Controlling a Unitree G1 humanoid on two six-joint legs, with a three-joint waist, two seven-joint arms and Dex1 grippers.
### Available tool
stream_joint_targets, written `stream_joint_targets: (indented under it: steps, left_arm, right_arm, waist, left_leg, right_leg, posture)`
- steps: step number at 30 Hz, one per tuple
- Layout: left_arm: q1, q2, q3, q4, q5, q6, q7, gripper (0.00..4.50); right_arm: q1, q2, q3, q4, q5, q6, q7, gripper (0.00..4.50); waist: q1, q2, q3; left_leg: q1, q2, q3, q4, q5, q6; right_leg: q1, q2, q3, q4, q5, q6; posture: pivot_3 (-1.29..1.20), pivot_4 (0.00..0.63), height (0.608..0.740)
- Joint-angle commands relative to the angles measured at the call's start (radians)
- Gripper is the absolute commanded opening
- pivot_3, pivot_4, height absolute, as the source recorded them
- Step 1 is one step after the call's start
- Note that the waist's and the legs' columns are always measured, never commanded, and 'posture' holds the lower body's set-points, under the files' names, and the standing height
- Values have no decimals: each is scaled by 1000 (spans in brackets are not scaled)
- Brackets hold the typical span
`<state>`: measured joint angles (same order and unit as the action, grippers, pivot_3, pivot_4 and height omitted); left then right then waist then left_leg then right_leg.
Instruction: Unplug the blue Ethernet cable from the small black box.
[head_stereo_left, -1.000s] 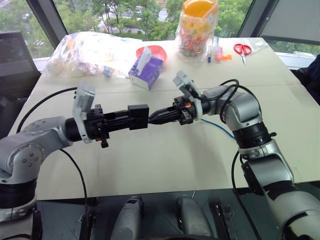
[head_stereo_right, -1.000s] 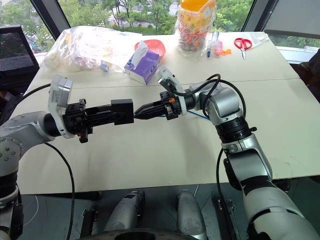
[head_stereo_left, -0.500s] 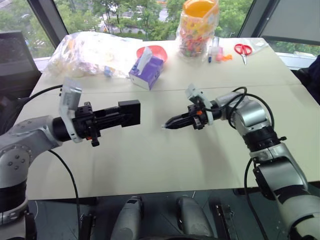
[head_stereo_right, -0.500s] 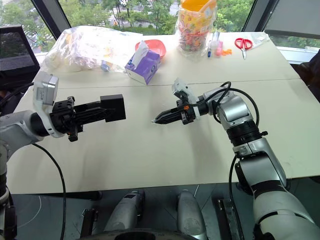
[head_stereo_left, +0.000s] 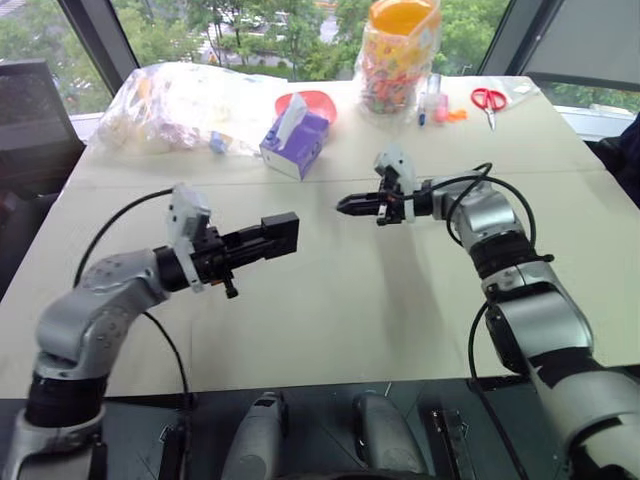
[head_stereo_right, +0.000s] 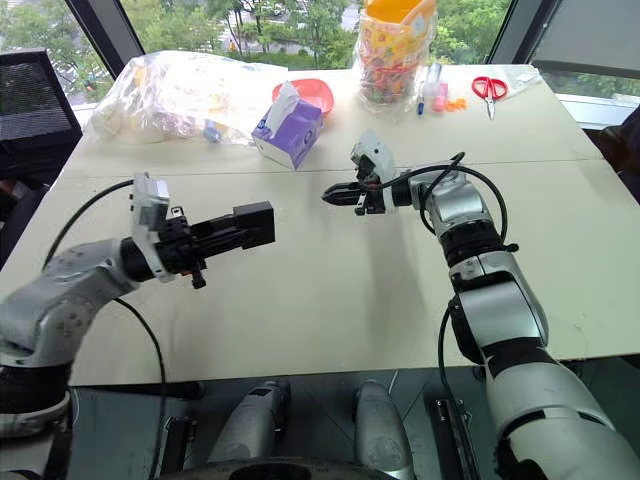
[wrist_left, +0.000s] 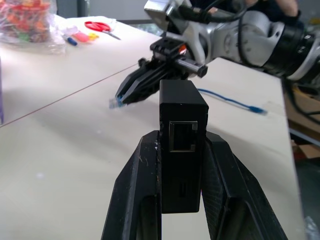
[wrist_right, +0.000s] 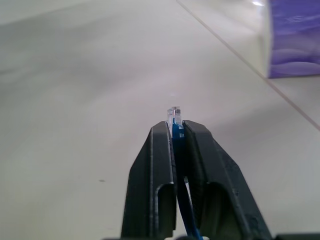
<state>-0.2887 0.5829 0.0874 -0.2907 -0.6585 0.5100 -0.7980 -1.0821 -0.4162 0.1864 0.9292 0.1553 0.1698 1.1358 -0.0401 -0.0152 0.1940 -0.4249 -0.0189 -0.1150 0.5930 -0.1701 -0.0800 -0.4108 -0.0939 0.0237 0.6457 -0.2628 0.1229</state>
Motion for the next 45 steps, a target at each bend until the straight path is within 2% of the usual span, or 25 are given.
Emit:
stream_joint_targets:
  steps: [1, 2, 5, 6, 11, 16, 22, 28, 30, 38, 45]
  left_arm:
    - [-25, -67, -39, 66, 126, -159, 37, 460]
    - [-26, -87, -50, 91, 161, -200, 44, 460]
    - [-29, -139, -75, 168, 243, -306, 64, 460]
    - [-30, -154, -84, 197, 271, -343, 70, 460]
    - [-70, -239, -86, 369, 363, -493, 129, 460]
    - [-110, -281, -73, 528, 418, -610, 167, 460]
    - [-130, -324, -70, 652, 427, -648, 175, 460]
    - [-125, -341, -60, 711, 430, -631, 177, 460]
    - [-123, -343, -62, 726, 437, -633, 179, 1500]
    - [-98, -334, -59, 709, 435, -630, 170, 4442]
    - [7, -265, -6, 484, 371, -477, 178, 4442]
  right_arm:
    - [-50, 2, -42, 95, -38, -80, -70, 2221]
    - [-54, 2, -46, 117, -47, -95, -86, 2620]
    - [-61, -1, -60, 156, -64, -127, -111, 4198]
    - [-62, -2, -69, 159, -62, -125, -113, 4441]
    - [-28, -16, -135, 65, -12, -55, -72, 4441]
    - [80, -35, -166, -177, 34, 63, -57, 4441]
    - [244, -47, -210, -562, 121, 282, -133, 4441]
    - [368, -71, -241, -792, 179, 425, -199, 4441]
    - [399, -83, -244, -843, 196, 460, -212, 4500]
    - [437, -109, -248, -931, 244, 535, -242, 4500]
    - [524, -194, -248, -1016, 295, 608, -200, 4500]
  waist:
    - [-1, 0, 0]
    - [-1, 0, 0]
    - [-3, 0, 0]
    - [-5, 0, 0]
    - [-3, 0, 0]
    - [-2, 0, 0]
    - [-3, 1, 0]
    - [-1, 0, 0]
    - [1, 0, 0]
    - [-1, 1, -1]
    - [-3, 1, -1]
  left_leg:
    - [0, 0, 0, 0, 0, 0]
    - [0, 0, 0, 0, 0, 0]
    - [0, 0, 0, 0, 0, 0]
    - [0, 0, 0, 0, 0, 0]
    - [1, 0, 0, 0, 0, 0]
    - [1, 0, 0, 1, 0, 0]
    - [1, 0, 0, 1, 0, 0]
    - [1, 0, -1, 2, 0, 0]
    - [1, 0, -1, 2, 0, 0]
    - [2, 0, -1, 3, 0, 0]
    - [2, 0, -1, 2, 0, 1]
  right_leg:
    - [0, 0, 0, 0, 0, 0]
    - [0, 0, 0, 0, 0, 0]
    - [0, 0, 0, 0, 0, 1]
    - [0, 0, 0, 1, 0, 1]
    - [0, 0, 0, 2, 1, 1]
    - [0, 0, 0, 2, 1, 2]
    - [0, 0, 0, 2, 2, 3]
    - [1, 0, 0, 3, 2, 3]
    - [2, 0, 0, 3, 2, 3]
    - [2, 0, 0, 3, 1, 3]
    - [2, 0, 0, 3, 1, 3]
  posture:
    - [0, 150, 726]
    - [0, 150, 726]
    - [0, 150, 726]
    - [0, 150, 726]
    - [0, 150, 726]
    - [0, 150, 726]
    - [0, 150, 726]
    - [0, 150, 726]
    - [0, 150, 726]
    - [0, 150, 726]
    - [0, 150, 726]
